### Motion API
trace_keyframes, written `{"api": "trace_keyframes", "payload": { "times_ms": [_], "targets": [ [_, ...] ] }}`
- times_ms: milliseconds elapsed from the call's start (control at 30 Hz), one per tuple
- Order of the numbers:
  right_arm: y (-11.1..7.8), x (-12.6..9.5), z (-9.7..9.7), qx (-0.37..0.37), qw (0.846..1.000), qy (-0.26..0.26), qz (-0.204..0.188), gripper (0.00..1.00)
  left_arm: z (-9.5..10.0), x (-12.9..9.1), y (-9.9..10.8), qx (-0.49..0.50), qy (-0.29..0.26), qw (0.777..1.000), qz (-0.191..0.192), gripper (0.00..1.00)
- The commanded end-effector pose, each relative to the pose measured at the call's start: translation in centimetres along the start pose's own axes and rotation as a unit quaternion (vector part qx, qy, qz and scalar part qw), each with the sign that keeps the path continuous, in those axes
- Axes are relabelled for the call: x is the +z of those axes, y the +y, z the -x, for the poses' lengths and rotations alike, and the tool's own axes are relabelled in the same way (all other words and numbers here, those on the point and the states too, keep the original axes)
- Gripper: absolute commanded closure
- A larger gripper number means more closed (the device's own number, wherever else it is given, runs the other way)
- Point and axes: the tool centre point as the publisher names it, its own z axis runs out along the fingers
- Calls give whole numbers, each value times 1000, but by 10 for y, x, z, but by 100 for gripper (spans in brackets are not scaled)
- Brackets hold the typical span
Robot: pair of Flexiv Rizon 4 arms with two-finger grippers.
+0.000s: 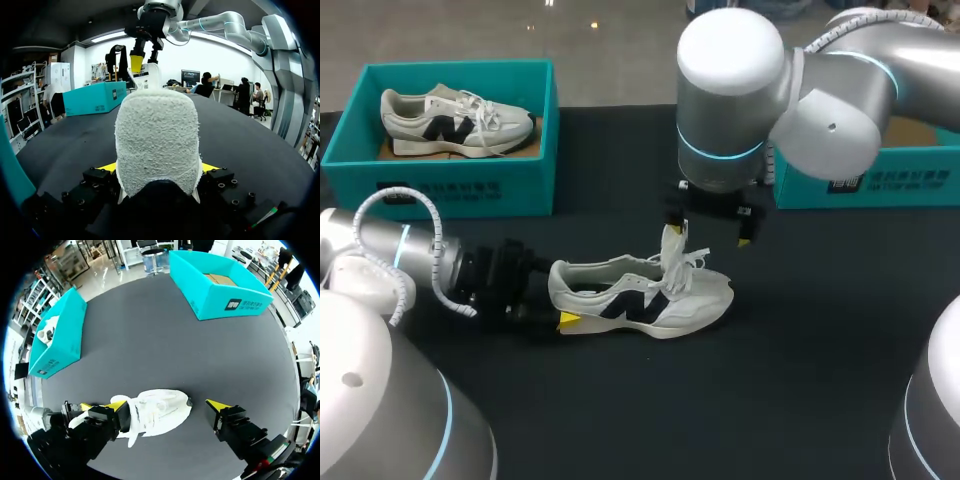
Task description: Take the shoe out of the shoebox, open the shoe tongue, remove and reinsert the insole, then place the shoe into the shoebox
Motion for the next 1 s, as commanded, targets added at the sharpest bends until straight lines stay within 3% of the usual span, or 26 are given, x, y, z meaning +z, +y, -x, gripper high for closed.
{"api": "trace_keyframes", "payload": {
  "times_ms": [33, 167, 300, 1000],
  "targets": [
    [-3, -23, -1, -68, 995, 46, 48, 0, 0, 0, 0, 0, 0, 1000, 2, 100],
    [-10, -33, -19, -206, 972, 87, 77, 0, 0, 0, 0, 0, 0, 1000, 2, 100],
    [-19, -41, -30, -318, 938, 126, 64, 0, 0, 0, 0, 0, 0, 1000, 2, 100],
    [-20, -41, -30, -319, 939, 116, 58, 0, 0, 0, 0, 0, 0, 1000, 2, 100]
  ]
}}
